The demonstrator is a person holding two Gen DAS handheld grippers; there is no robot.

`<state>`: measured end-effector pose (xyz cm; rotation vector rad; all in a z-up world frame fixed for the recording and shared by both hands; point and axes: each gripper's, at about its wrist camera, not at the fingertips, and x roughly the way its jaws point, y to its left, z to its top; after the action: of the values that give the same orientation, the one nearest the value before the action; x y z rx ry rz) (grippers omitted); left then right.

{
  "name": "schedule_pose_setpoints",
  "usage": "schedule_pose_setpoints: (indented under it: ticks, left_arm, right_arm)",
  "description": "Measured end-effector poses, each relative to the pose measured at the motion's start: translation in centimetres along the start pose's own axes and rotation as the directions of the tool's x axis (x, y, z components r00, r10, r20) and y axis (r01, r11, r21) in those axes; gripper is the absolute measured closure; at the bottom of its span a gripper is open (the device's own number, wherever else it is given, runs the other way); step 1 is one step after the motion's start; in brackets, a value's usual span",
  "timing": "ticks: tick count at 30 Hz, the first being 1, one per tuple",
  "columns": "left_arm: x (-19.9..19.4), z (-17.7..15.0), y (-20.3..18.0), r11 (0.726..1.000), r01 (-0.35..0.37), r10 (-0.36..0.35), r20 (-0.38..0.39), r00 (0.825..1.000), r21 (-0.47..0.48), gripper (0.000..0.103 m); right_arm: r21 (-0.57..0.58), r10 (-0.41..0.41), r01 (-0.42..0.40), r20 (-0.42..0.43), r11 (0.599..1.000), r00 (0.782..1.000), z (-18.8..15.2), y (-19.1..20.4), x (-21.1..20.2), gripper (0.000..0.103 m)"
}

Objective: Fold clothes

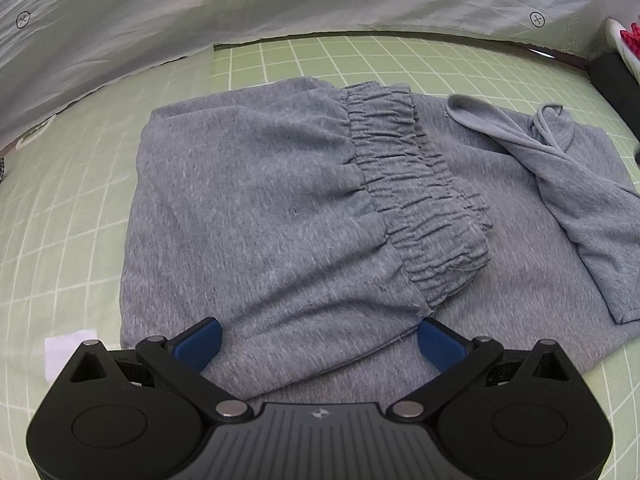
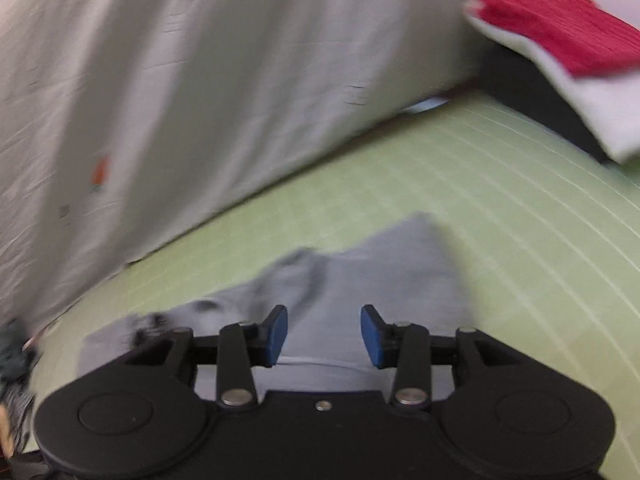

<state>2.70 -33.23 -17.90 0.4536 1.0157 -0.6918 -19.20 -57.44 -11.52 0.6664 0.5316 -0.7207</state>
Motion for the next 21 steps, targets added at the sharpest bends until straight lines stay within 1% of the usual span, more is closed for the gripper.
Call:
schedule_pose_setpoints:
  ticks: [2,4,5,6,8,9,10,12,15,17,18,19,20,21]
  left_arm:
    - [0.0,0.0,0.0,1.000,-0.001,0.001,-0.001,1.000,-0.003,0.000]
    - [0.0,0.0,0.0,1.000,-0.002,0.002,-0.002,1.000,-0.005,0.000]
    - [0.0,0.0,0.0,1.000,-0.003,0.003,-0.001,1.000,-0.007,0.000]
    - [0.0,0.0,0.0,1.000,-0.004,0.004,0.001,1.000,-0.008,0.000]
    - [-0.1,-0.2,-0.1,1.000,-0.007,0.007,0.007,1.000,-0.011,0.000]
    - [-0.1,-0.2,-0.1,1.000,-0.009,0.009,0.011,1.000,-0.013,0.000]
    - [-0.1,-0.3,-0.1,1.000,-0.009,0.009,0.013,1.000,-0.013,0.000]
    - [-0.2,-0.3,-0.1,1.000,-0.008,0.008,0.015,1.000,-0.011,0.000]
    - [-0.2,-0.4,0.0,1.000,-0.005,0.005,0.015,1.000,-0.006,0.000]
    - [-0.3,-0.5,0.0,1.000,-0.002,0.003,0.017,1.000,-0.003,0.000]
    - [-0.3,-0.5,0.0,1.000,-0.002,0.002,0.018,1.000,-0.002,0.000]
    - [-0.3,-0.6,0.1,1.000,-0.002,0.002,0.019,1.000,-0.003,0.000]
    - [-0.3,-0.6,0.0,1.000,-0.003,0.003,0.020,1.000,-0.004,0.000]
    - [-0.3,-0.6,0.0,1.000,-0.003,0.004,0.021,1.000,-0.004,0.000]
  right_arm:
    - [0.035,-0.050,0.051,-0.019,0.998,0.999,-0.4,-1.6,0.2,0.064]
    - [0.051,-0.062,0.064,-0.043,0.997,0.997,-1.3,-2.2,0.4,0.066]
    - [0.061,-0.050,0.053,-0.052,0.997,0.997,-1.7,-2.3,0.4,0.066]
    - [0.072,-0.029,0.034,-0.062,0.997,0.998,-1.8,-2.2,0.6,0.066]
    - [0.104,0.045,-0.036,-0.089,0.994,0.995,-2.2,-2.1,0.8,0.066]
    - [0.142,0.117,-0.100,-0.114,0.985,0.987,-2.5,-2.1,1.2,0.066]
    - [0.187,0.185,-0.159,-0.135,0.969,0.973,-2.9,-2.1,1.5,0.066]
    - [0.262,0.322,-0.274,-0.160,0.925,0.933,-3.6,-1.4,1.8,0.066]
    - [0.327,0.497,-0.428,-0.166,0.843,0.852,-4.2,0.1,1.9,0.067]
    - [0.340,0.568,-0.495,-0.158,0.799,0.808,-4.1,0.6,1.8,0.066]
    - [0.350,0.593,-0.520,-0.144,0.779,0.792,-4.0,0.6,1.7,0.065]
    - [0.360,0.610,-0.537,-0.126,0.763,0.782,-3.8,0.5,1.5,0.062]
    - [0.368,0.615,-0.545,-0.101,0.754,0.782,-3.5,0.2,1.3,0.060]
    - [0.374,0.604,-0.540,-0.071,0.754,0.794,-3.3,-0.3,0.8,0.059]
